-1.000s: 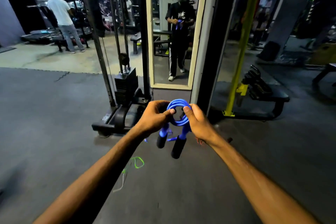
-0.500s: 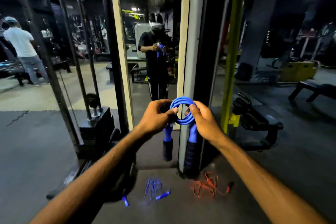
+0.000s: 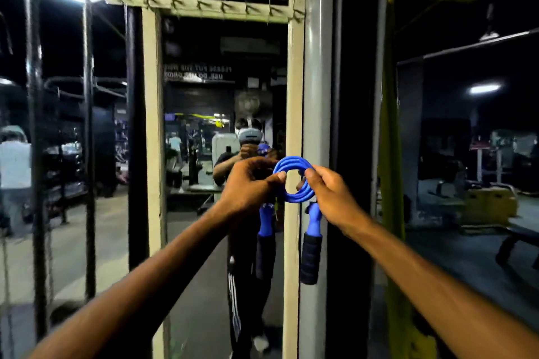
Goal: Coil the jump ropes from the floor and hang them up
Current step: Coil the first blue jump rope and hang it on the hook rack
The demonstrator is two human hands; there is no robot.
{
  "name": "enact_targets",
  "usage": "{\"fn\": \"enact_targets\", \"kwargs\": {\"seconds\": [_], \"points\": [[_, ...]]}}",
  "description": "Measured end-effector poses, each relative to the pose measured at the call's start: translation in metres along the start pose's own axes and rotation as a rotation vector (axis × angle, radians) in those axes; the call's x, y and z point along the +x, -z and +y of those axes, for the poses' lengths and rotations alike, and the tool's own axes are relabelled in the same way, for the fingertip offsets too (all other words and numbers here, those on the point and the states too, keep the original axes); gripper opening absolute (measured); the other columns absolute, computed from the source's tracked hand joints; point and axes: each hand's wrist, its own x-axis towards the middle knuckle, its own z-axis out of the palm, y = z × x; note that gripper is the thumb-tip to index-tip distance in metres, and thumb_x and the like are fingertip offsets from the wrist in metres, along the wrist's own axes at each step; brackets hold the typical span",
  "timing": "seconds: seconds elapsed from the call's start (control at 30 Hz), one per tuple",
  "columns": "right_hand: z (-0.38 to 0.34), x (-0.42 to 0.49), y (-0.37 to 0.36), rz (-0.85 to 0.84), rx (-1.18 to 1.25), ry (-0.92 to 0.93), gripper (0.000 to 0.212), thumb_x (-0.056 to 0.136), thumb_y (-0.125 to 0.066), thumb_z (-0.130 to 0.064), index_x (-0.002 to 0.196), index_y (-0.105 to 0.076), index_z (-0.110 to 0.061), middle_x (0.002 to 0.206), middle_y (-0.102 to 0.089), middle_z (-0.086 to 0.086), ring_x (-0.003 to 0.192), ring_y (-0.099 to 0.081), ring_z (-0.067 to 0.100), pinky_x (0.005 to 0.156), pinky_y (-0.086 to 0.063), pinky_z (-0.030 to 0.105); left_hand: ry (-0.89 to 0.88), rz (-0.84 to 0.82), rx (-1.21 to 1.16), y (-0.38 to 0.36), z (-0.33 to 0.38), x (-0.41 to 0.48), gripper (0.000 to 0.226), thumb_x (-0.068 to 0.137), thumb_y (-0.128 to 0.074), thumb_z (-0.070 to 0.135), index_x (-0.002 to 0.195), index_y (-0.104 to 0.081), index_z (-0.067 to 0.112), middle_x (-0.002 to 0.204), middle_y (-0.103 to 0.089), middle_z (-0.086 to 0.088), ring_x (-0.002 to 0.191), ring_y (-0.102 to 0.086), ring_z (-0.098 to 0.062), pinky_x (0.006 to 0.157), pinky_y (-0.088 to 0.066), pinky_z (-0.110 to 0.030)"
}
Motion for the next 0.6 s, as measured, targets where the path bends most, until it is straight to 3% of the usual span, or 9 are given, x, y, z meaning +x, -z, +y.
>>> {"fn": "enact_targets", "kwargs": {"seconds": [0.1,0.2,0.33,0.47,0.6], "points": [[0.011,0.079,0.002,0.055,-0.018,0.044,0.028,0.102,-0.043,-0.021,0.093,-0.060,-0.001,0.076,-0.059,0.006,0.066,-0.052,0.017,0.062,-0.046,0.037,-0.082,-0.023,0.009,0.003,-0.015,0.083,0.011,0.088,-0.069,0.009,0.098,-0.073,0.010,0.088,-0.075,-0.018,0.075,-0.070,-0.024,0.073,-0.059,-0.043],[0.012,0.152,0.006,0.089,-0.026,0.093,0.032,0.102,-0.041,-0.021,0.094,-0.058,0.005,0.075,-0.058,0.008,0.064,-0.051,0.020,0.054,-0.047,0.033,-0.159,-0.003,0.029,0.007,-0.015,0.164,0.007,0.086,-0.073,0.012,0.093,-0.074,0.014,0.081,-0.077,-0.008,0.071,-0.071,-0.018,0.072,-0.060,-0.041],[-0.001,0.242,0.018,0.164,-0.035,0.190,0.033,0.102,-0.041,-0.026,0.099,-0.061,0.000,0.077,-0.061,0.007,0.066,-0.054,0.019,0.063,-0.049,0.036,-0.275,-0.004,0.072,0.009,0.008,0.259,0.003,0.085,-0.075,0.018,0.086,-0.074,0.021,0.072,-0.076,0.000,0.062,-0.068,-0.012,0.062,-0.057,-0.032],[-0.029,0.329,0.032,0.238,-0.022,0.277,0.035,0.102,-0.041,-0.024,0.101,-0.060,0.005,0.077,-0.061,0.009,0.063,-0.054,0.020,0.058,-0.048,0.034,-0.394,0.051,0.123,0.010,0.045,0.340,0.003,0.083,-0.076,0.019,0.082,-0.074,0.021,0.070,-0.074,-0.004,0.059,-0.064,-0.015,0.059,-0.056,-0.031],[-0.064,0.402,0.043,0.326,-0.074,0.400,0.039,0.101,-0.044,-0.025,0.094,-0.058,0.010,0.074,-0.056,0.016,0.059,-0.055,0.025,0.062,-0.053,0.044,-0.485,0.138,0.157,0.015,0.084,0.407,0.012,0.081,-0.078,0.022,0.089,-0.075,0.013,0.072,-0.073,-0.007,0.058,-0.067,-0.015,0.058,-0.059,-0.032]]}}
